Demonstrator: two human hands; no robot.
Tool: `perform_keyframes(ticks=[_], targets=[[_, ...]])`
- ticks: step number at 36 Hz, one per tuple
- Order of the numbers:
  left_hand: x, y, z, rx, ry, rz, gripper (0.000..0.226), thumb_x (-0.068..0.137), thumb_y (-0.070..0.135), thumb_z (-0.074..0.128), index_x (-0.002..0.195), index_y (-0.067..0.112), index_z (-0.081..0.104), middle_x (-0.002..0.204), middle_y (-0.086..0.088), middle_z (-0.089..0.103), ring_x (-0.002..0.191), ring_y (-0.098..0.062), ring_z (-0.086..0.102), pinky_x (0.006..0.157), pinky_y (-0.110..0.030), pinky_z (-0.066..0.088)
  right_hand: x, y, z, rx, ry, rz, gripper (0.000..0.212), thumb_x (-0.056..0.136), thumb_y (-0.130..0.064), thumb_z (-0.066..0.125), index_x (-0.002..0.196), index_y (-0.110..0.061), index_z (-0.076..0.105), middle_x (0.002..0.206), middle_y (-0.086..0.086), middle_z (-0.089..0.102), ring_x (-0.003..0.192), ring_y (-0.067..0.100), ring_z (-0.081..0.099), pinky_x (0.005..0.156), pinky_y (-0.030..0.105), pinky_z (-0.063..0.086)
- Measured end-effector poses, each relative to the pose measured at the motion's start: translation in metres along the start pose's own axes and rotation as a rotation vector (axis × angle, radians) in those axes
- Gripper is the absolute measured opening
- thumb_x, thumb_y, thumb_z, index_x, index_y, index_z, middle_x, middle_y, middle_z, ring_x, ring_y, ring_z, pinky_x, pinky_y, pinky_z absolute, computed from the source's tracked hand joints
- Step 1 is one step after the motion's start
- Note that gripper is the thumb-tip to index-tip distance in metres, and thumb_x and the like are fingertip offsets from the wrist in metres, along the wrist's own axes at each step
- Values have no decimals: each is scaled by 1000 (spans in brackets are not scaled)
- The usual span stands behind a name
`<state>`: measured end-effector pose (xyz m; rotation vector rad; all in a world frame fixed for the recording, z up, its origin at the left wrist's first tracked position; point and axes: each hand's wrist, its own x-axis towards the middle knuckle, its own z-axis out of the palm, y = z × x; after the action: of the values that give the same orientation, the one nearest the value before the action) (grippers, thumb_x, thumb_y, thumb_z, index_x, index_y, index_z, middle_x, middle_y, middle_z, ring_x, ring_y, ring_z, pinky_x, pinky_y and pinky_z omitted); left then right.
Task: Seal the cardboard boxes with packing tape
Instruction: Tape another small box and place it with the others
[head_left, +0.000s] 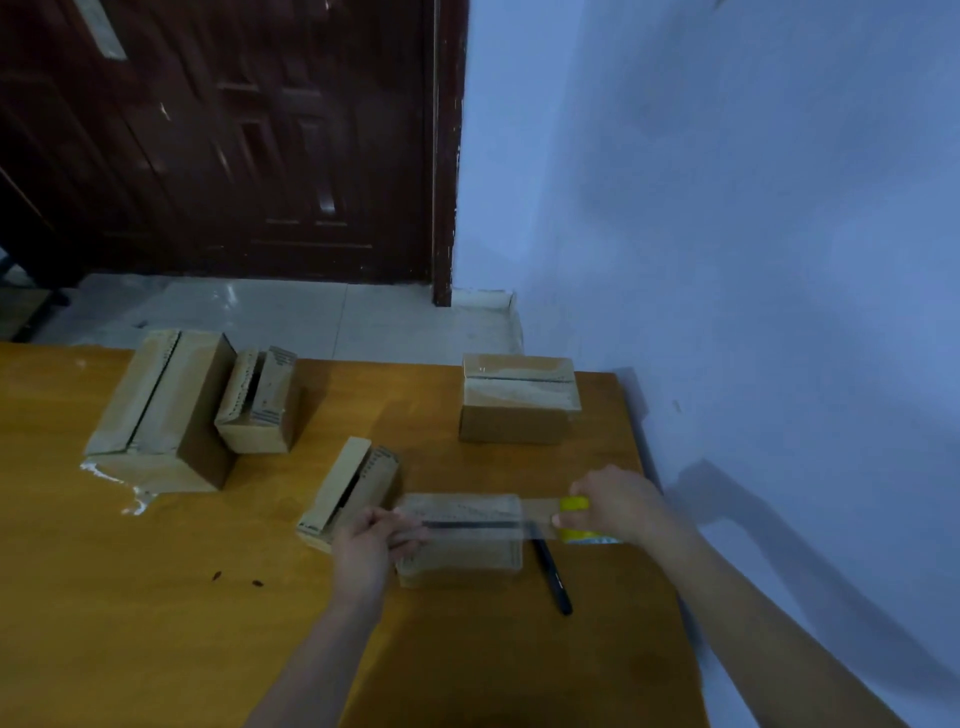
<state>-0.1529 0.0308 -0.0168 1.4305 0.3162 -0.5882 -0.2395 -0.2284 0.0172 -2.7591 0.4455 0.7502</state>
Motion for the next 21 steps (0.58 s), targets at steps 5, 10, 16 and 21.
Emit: perform_keyframes(ticks=[5,10,16,21], targets=[[14,0,-4,-178,-38,-75,22,95,-3,43,75,-1,51,60,-13,68,58,-21,69,79,-40,53,9,-4,13,104,0,-82,40,85,-61,52,64,-29,43,67,-8,49,68,13,52,52,26,33],[21,-7,-15,-196,-105,-130,23,98,4,41,84,-7,57,98,-29,67,93,-37,68,88,-46,50,17,-9,18,84,-32,-77,38,89,-61,46,64,-35,32,66,-12,42,60,5,43,50,24,29],[23,-10,-14,-184,-84,-103,17,97,5,41,92,-7,51,108,-34,63,99,-42,65,86,-45,54,24,-10,33,99,-44,-80,38,96,-57,32,83,-30,54,72,-8,52,63,9,49,55,24,38],[21,-11,-12,-203,-66,-96,11,98,4,41,99,-4,49,92,-24,70,92,-37,69,84,-45,55,26,-9,41,77,-33,-70,55,97,-56,30,127,-17,55,92,-8,63,81,11,58,69,26,47]])
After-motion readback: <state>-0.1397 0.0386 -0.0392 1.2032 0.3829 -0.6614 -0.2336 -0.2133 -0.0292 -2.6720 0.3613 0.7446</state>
